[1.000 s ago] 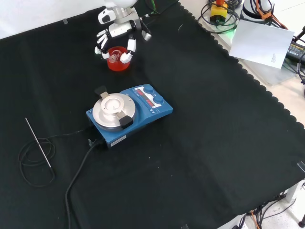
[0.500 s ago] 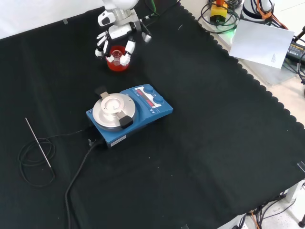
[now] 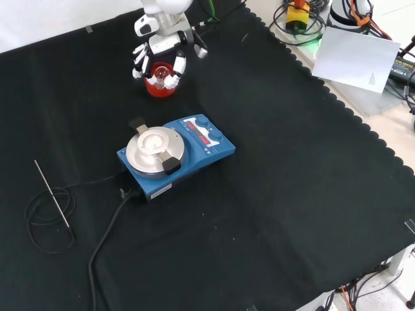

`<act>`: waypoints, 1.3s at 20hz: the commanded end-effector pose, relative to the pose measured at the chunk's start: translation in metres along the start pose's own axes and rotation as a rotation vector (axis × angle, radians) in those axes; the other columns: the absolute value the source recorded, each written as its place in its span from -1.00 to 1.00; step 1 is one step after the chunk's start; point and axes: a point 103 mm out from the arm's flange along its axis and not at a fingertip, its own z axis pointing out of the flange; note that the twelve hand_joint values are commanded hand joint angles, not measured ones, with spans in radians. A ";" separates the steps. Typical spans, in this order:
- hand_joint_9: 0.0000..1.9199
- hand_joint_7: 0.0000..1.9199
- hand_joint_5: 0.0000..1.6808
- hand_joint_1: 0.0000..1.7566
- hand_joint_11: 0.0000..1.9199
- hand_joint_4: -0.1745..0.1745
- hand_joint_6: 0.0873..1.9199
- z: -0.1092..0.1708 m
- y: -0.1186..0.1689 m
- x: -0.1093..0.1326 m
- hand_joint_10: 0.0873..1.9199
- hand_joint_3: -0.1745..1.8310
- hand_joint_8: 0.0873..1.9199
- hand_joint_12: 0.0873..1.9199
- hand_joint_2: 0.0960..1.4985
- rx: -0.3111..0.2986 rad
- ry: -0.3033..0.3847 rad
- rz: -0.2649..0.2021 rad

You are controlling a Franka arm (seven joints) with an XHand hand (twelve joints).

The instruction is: Pick up the round-bottom flask.

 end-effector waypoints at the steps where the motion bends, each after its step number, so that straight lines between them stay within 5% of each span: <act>1: -0.36 -0.52 0.27 0.23 -0.82 0.71 0.12 -0.019 -0.007 -0.001 -0.45 -0.01 -0.46 0.35 -0.16 -0.080 0.031 -0.001; 14: -0.33 -0.50 0.22 0.22 -0.79 0.61 0.22 -0.052 -0.025 -0.003 -0.45 0.04 -0.44 0.35 -0.16 -0.145 0.098 0.028; 26: -0.33 -0.50 0.21 0.22 -0.79 0.57 0.23 -0.085 -0.043 0.042 -0.45 0.05 -0.44 0.35 -0.16 -0.195 0.123 -0.023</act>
